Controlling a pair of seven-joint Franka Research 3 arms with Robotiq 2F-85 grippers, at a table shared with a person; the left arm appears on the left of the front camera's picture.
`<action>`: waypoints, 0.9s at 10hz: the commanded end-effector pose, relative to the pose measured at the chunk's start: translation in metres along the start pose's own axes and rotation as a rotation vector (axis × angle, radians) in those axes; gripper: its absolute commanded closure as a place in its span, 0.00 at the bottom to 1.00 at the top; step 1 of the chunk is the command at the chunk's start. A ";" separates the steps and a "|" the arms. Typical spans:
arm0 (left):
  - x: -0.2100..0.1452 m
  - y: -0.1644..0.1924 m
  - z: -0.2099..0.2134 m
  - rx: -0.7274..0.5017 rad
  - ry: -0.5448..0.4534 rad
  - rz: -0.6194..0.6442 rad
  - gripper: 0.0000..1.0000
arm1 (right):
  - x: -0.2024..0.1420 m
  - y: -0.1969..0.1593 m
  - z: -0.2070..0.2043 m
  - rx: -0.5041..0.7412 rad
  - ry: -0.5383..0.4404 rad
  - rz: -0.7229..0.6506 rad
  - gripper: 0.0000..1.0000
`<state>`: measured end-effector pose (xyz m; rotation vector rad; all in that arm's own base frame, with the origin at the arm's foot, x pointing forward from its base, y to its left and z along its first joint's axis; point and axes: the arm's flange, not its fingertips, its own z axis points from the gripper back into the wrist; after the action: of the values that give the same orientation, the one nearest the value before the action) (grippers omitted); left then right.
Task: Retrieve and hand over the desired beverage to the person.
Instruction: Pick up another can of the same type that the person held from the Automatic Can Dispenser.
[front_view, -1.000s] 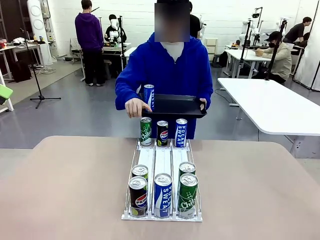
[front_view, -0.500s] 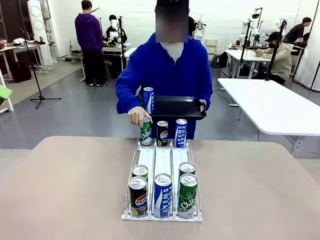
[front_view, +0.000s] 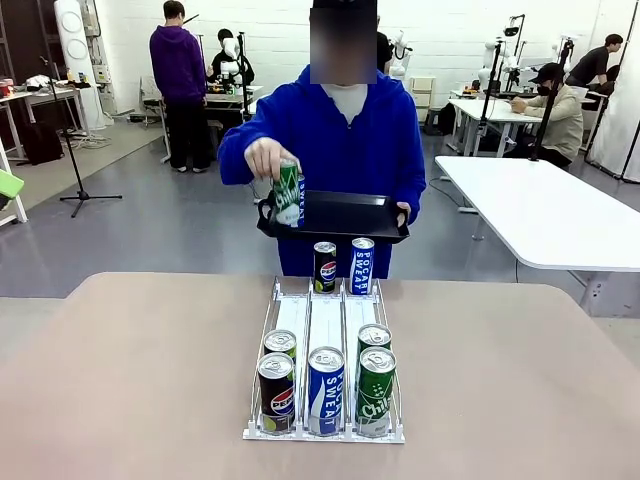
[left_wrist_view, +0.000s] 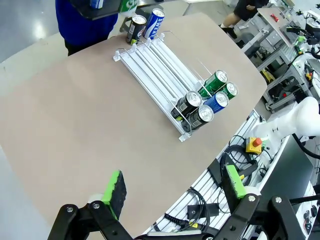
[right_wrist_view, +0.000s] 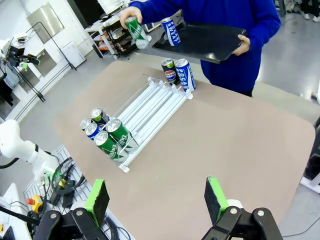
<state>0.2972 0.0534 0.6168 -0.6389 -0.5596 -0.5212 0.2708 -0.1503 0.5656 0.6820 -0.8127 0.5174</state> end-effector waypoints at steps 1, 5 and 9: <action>-0.001 0.001 0.000 -0.011 -0.005 -0.015 0.00 | 0.004 -0.002 0.000 0.022 -0.029 0.008 0.00; -0.001 0.001 0.000 -0.011 -0.005 -0.015 0.00 | 0.004 -0.002 0.000 0.022 -0.029 0.008 0.00; -0.001 0.001 0.000 -0.011 -0.005 -0.015 0.00 | 0.004 -0.002 0.000 0.022 -0.029 0.008 0.00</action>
<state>0.2972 0.0534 0.6169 -0.6388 -0.5595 -0.5212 0.2708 -0.1503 0.5656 0.6820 -0.8127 0.5176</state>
